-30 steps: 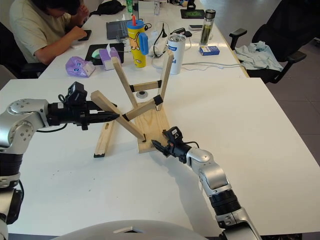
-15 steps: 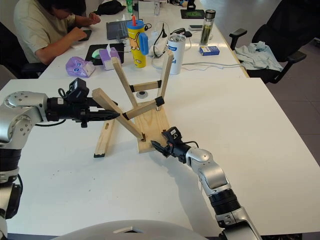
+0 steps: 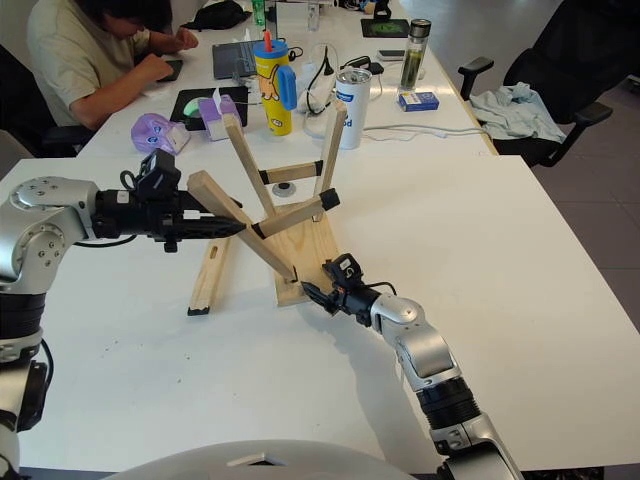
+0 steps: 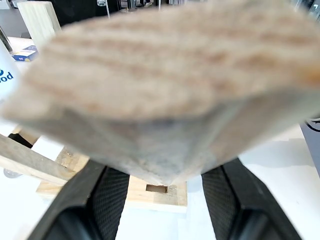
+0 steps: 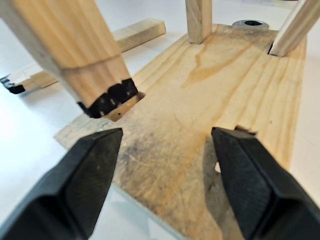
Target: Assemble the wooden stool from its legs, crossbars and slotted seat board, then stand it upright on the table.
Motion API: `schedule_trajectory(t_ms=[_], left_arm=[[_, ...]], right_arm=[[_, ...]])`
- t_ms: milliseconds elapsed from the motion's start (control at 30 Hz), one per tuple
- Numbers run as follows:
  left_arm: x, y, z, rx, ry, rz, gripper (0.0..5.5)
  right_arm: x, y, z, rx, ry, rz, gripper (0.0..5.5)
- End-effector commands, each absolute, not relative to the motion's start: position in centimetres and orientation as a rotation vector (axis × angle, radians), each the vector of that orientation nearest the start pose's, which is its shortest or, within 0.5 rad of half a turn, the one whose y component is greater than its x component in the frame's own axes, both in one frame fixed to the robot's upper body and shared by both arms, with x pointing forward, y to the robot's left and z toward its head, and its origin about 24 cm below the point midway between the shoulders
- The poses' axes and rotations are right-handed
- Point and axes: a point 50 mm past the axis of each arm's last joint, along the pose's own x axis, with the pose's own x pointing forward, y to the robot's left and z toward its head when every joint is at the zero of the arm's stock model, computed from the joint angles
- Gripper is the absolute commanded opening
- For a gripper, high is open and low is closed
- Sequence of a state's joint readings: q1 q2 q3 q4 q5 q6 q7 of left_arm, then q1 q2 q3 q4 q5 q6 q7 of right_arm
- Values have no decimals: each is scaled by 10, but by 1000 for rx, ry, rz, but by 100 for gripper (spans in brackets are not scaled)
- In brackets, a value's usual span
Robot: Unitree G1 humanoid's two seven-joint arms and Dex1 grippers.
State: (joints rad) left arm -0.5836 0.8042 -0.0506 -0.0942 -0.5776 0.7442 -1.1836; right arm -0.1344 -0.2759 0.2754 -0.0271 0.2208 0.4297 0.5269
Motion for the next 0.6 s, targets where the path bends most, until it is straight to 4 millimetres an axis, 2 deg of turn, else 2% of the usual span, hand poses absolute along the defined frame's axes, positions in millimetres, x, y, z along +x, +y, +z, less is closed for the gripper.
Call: schedule_trajectory(t_ms=[33, 200, 433, 600], left_arm=[[287, 198, 197, 233, 303, -1236, 204], [289, 202, 188, 256, 333, -1216, 204], [289, 195, 198, 211, 277, -1250, 204], [289, 193, 194, 233, 298, -1255, 204]], right_arm=[[231, -111, -5, -11, 584, 801, 328], [230, -110, -6, -10, 585, 806, 328], [229, -109, -7, -10, 588, 808, 328], [228, -107, -7, -6, 587, 811, 328]])
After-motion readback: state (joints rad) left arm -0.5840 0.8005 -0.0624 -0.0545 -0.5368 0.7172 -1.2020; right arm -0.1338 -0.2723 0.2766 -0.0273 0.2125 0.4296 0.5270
